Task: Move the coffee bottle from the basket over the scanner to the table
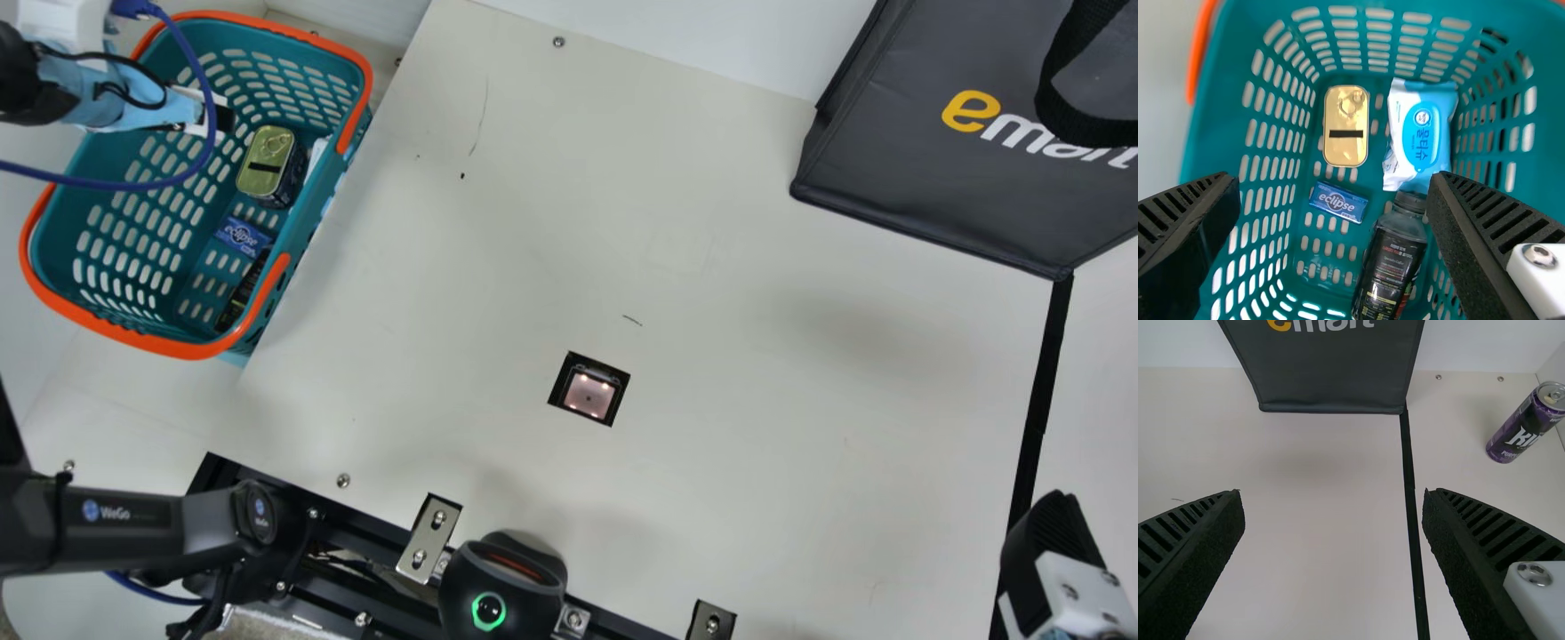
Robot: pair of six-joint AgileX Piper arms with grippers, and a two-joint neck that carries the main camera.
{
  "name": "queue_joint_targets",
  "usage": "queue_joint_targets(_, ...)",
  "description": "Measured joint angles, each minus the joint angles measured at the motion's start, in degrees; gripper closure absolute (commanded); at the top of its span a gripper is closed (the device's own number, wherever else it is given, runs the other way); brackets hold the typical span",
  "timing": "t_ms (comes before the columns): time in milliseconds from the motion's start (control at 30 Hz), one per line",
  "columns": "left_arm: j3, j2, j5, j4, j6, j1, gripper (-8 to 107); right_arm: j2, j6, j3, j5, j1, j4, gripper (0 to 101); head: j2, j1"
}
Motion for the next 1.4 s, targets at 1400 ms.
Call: queue_joint_targets(1400,1.6,16.8,1.3,-1.1,3.9,1.1,9,0.0,0.0,0.0,-0.1,0.0,0.0,6,0.0,0.0)
